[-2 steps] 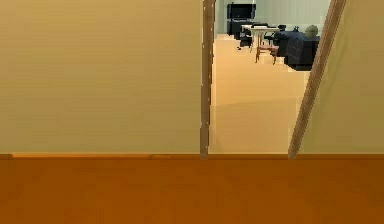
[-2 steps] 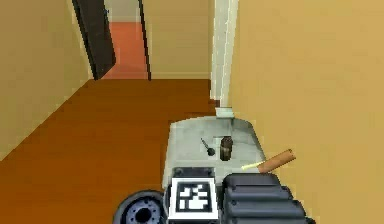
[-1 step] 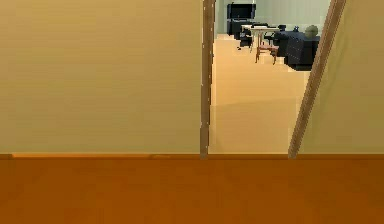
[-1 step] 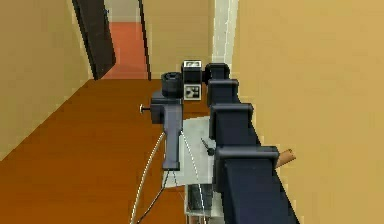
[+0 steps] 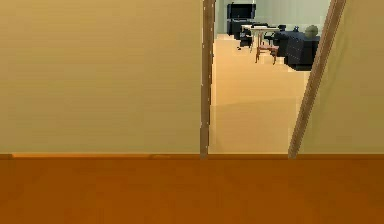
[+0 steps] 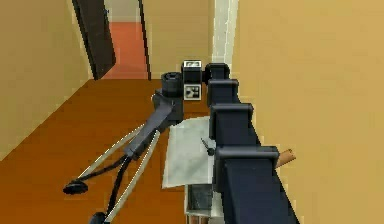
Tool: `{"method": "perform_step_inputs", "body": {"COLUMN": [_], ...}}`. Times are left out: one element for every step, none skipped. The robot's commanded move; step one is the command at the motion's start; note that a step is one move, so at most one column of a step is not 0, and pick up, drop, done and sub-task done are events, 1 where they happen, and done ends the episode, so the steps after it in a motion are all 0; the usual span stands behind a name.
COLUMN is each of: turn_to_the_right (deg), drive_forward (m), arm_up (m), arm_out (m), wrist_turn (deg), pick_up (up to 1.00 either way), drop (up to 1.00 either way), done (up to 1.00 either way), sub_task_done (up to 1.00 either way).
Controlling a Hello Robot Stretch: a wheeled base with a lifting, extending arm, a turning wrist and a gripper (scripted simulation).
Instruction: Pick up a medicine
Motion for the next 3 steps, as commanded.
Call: {"method": "perform_step_inputs", "body": {"turn_to_the_right": [0.0,0.0,0.0], "drive_forward": [0.0,0.0,0.0], "arm_up": [0.0,0.0,0.0], "arm_out": [0.0,0.0,0.0], "wrist_turn": [45.0,45.0,45.0], "pick_up": [0.0,0.0,0.0], "drop": [0.0,0.0,0.0], "done": [0.0,0.0,0.0], "sub_task_done": [0.0,0.0,0.0]}}
